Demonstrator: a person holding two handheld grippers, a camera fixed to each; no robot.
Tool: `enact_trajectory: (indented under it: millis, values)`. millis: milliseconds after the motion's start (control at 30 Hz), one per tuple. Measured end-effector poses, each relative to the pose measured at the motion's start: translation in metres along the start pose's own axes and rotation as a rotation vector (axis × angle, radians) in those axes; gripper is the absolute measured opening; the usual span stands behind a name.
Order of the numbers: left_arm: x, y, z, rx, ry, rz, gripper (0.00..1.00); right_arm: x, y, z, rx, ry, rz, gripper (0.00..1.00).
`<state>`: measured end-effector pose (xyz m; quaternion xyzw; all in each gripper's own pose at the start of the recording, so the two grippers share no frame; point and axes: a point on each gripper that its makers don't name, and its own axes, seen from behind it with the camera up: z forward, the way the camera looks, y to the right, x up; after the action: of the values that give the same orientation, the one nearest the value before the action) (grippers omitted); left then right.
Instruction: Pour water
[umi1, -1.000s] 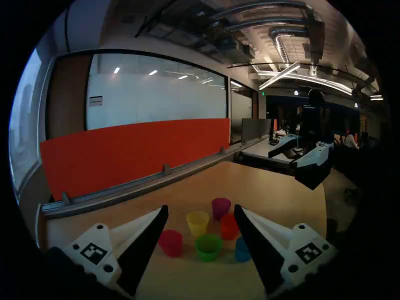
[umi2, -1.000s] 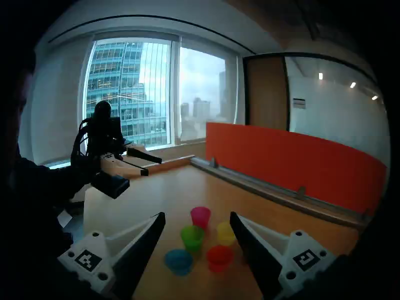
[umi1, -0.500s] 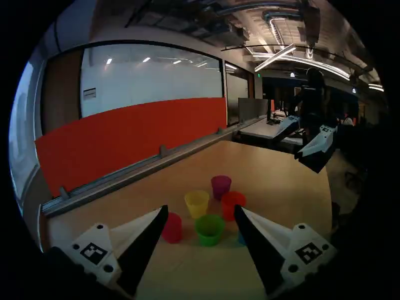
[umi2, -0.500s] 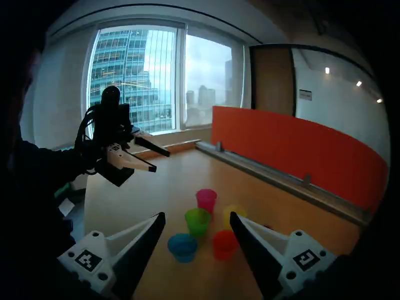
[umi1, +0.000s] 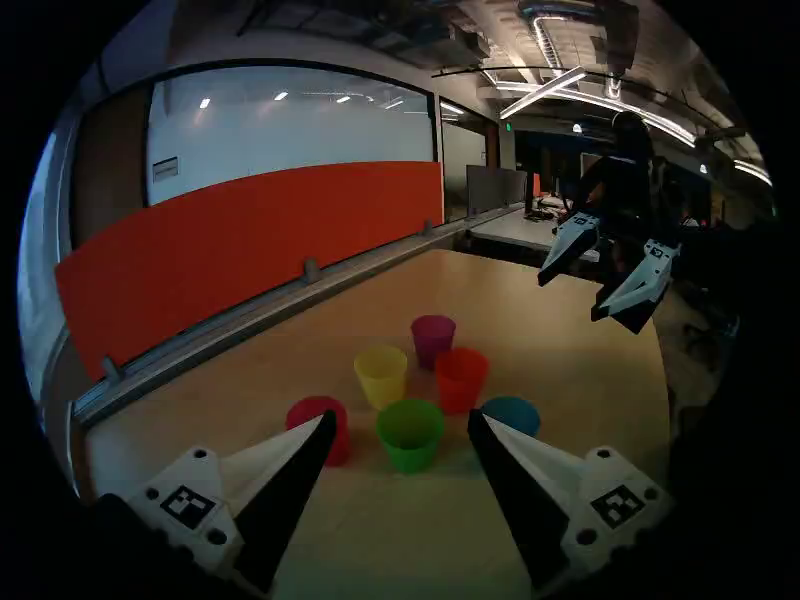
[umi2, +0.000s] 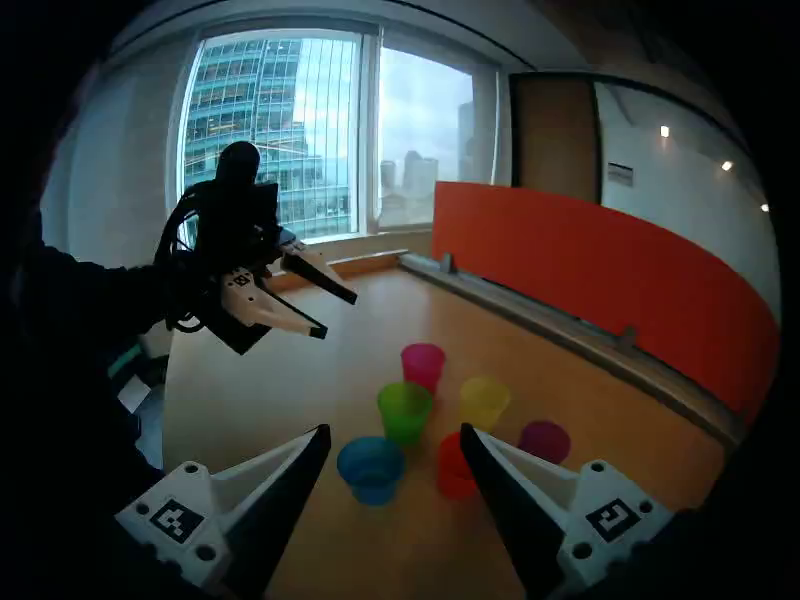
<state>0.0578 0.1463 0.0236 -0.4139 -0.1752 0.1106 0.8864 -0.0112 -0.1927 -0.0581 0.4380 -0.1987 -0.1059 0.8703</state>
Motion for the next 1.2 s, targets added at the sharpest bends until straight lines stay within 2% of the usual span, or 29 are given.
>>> enact_trajectory:
  millis: [667, 1200]
  values:
    - [-0.049, 0.011, 0.04, -0.069, -0.125, 0.013, 0.98, -0.054, -0.012, 0.043, 0.047, -0.109, -0.01, 1.0]
    - [-0.071, 0.009, 0.069, -0.097, -0.199, 0.008, 0.98, -0.091, -0.019, 0.069, 0.079, -0.179, -0.008, 1.0]
